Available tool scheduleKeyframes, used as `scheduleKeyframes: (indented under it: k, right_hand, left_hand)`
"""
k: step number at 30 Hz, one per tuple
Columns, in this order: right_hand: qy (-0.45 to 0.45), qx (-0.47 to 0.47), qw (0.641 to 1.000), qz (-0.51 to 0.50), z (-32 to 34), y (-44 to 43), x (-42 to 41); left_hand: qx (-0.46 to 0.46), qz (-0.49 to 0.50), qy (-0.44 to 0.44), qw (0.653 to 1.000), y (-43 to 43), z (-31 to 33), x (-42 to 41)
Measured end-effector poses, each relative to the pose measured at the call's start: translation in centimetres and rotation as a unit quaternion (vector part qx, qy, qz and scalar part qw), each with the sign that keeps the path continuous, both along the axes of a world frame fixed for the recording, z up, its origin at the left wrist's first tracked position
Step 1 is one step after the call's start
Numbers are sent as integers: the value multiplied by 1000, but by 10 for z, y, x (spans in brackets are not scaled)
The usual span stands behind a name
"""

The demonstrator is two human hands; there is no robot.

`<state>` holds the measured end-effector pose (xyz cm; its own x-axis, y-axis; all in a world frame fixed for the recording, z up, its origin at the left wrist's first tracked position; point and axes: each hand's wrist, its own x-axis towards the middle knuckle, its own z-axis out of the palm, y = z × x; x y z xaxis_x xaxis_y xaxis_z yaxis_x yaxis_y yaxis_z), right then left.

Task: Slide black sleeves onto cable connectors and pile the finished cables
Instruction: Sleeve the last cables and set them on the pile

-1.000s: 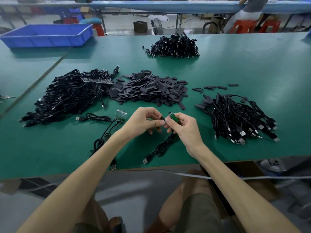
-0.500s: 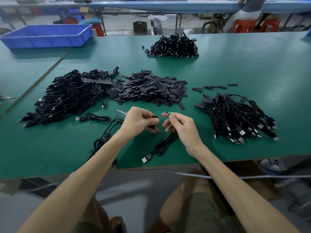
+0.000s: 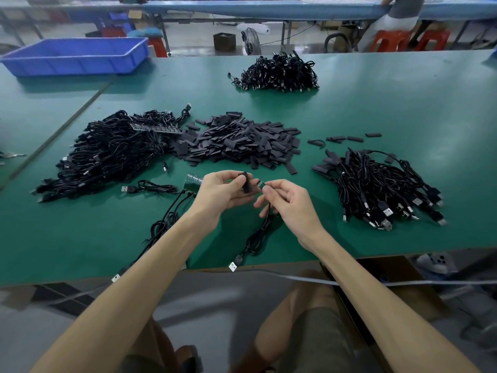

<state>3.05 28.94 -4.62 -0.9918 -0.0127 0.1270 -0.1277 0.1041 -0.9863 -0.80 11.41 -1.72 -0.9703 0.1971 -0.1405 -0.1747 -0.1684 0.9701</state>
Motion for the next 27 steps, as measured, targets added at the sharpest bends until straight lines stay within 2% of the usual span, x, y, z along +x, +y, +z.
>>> scheduleKeyframes:
  k: [6, 13, 27]
  right_hand:
    - [6, 19, 999, -30, 0, -1, 1]
    - [-4, -23, 1000, 16, 5, 1, 3]
    - [-1, -34, 998, 55, 4, 3, 2]
  left_hand:
    - [-24, -6, 18, 1000, 19, 0, 12]
    - [13, -104, 55, 993, 1, -8, 8]
    - [-66, -38, 178, 981, -5, -9, 7]
